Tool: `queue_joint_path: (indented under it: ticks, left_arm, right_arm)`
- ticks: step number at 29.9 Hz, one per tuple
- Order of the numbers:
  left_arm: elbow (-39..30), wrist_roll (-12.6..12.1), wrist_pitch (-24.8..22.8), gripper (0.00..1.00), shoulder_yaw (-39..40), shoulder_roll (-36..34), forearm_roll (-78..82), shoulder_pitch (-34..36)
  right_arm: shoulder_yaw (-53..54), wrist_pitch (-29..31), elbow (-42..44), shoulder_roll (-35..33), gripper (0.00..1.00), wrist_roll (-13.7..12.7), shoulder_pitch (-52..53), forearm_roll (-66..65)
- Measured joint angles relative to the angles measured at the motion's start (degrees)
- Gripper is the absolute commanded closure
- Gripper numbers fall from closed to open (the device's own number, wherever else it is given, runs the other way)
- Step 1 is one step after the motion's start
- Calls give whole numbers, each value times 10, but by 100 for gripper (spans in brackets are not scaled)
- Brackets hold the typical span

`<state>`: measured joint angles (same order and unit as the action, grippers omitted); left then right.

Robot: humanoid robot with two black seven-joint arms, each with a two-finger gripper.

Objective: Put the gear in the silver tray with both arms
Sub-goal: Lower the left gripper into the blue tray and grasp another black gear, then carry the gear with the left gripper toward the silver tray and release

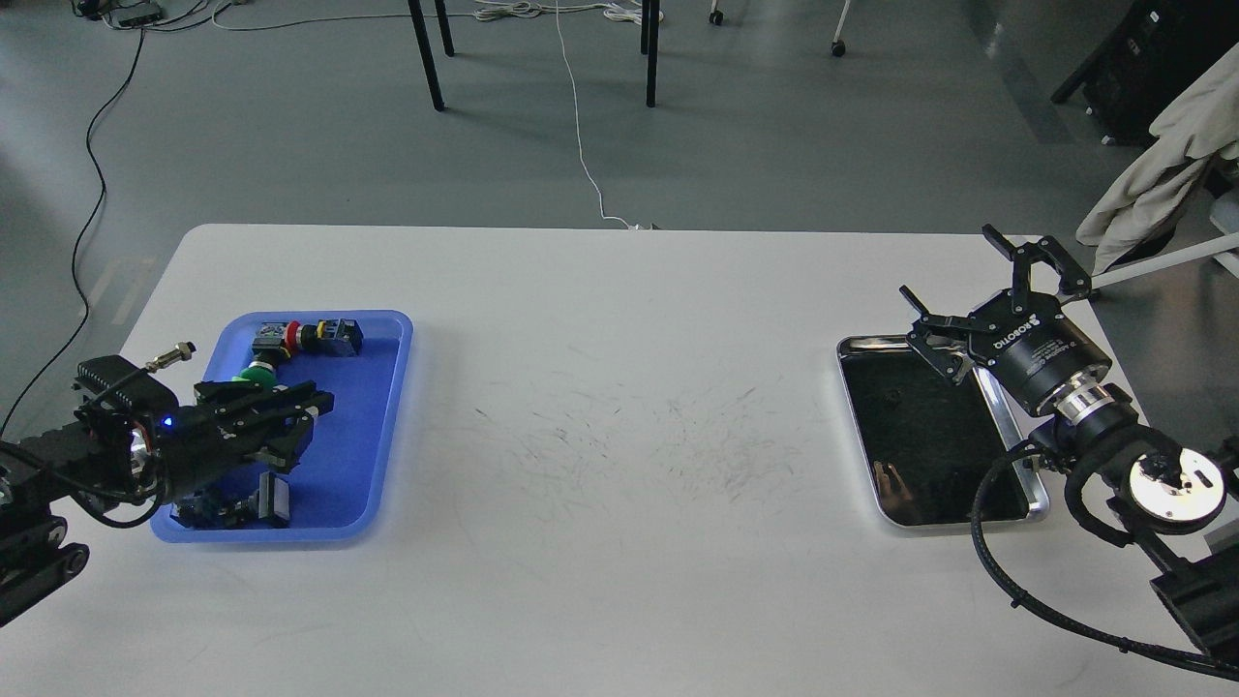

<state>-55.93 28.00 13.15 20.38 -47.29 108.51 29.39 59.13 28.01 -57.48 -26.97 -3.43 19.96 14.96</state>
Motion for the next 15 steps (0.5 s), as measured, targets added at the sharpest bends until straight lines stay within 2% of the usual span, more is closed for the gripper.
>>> queue_joint_path:
  ticks: [5,11,15]
  left_arm:
    - [-70,-6,-7,89,1,-28,-36,36]
    - [-191,-97,-61,89,5,-24,-88,91]
    - [-237,-157,-75,91,5,46,-99,108]
  right_arm:
    - [0,0,0,-2,3,0,1,-1]
    - [0,0,0,-7,3,-1,4,-4]
    - [0,0,-1,-9,3,-1,11,-15]
